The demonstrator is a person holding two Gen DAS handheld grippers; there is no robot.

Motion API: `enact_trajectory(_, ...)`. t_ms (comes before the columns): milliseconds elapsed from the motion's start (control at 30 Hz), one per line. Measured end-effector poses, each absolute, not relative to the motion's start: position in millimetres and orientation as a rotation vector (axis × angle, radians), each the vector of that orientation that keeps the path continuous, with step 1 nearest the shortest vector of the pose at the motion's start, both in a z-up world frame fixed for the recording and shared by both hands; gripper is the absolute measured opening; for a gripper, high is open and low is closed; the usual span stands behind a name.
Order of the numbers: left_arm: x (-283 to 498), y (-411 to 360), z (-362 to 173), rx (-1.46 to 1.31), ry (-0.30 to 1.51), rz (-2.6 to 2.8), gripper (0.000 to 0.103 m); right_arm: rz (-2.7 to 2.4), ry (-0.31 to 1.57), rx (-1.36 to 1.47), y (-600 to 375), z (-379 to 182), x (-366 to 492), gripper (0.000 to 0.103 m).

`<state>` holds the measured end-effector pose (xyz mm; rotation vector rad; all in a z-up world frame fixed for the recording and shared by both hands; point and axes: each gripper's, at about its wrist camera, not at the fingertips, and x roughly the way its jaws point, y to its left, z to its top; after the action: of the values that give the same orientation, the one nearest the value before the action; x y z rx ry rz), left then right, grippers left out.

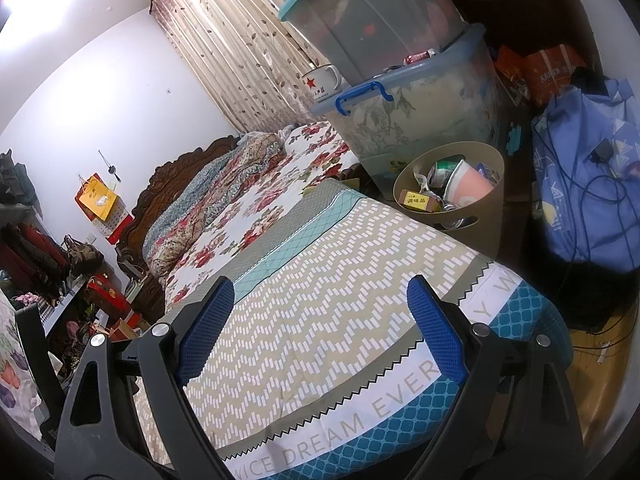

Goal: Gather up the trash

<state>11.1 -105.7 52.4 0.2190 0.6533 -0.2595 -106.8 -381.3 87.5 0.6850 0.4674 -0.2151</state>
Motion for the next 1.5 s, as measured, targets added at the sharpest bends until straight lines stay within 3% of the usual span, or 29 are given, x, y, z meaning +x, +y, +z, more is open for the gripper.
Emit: enact_trajectory(1500,10.1,-102.0,47.8,0.221,0.665,-0.256,0.094,-0.216,0.473,0.691,-380.4,85.8,-107.3,0.088)
